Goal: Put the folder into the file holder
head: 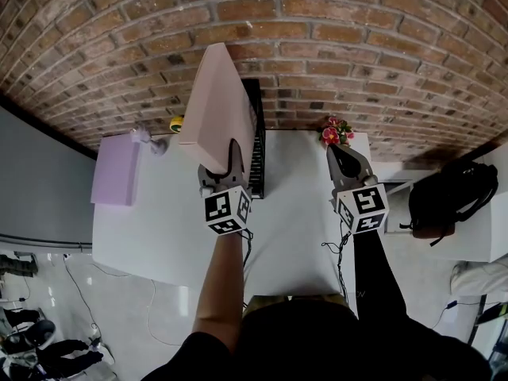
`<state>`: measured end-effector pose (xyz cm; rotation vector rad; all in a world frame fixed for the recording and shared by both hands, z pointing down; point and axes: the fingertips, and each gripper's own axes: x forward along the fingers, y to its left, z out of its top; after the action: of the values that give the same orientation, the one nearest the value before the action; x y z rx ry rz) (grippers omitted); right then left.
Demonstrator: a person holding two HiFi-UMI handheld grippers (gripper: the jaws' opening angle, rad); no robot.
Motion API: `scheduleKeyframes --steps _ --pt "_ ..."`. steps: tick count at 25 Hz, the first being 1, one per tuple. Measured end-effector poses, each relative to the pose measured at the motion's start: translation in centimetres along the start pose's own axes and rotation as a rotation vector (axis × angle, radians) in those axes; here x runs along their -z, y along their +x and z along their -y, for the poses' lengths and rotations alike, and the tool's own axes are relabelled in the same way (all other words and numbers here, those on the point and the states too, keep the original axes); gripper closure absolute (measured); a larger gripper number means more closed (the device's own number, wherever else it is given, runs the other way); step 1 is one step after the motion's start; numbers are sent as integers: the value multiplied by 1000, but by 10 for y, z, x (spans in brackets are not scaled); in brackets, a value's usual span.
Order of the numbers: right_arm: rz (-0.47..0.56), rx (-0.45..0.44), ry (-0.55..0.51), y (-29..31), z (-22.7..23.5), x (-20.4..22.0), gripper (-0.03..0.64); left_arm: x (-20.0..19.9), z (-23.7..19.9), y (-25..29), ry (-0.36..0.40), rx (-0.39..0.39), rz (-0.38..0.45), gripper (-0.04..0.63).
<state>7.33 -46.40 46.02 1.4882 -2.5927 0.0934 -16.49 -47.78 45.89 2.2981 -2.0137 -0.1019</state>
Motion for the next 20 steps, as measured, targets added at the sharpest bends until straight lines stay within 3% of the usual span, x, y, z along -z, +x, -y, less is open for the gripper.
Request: scheduleKeyframes --steps 11,20 --pt "-18 -3 0 3 -2 9 615 -1 4 2 -35 -13 58 459" --pt "-25 -7 -9 5 -2 12 615 32 6 4 -5 -29 -8 459"
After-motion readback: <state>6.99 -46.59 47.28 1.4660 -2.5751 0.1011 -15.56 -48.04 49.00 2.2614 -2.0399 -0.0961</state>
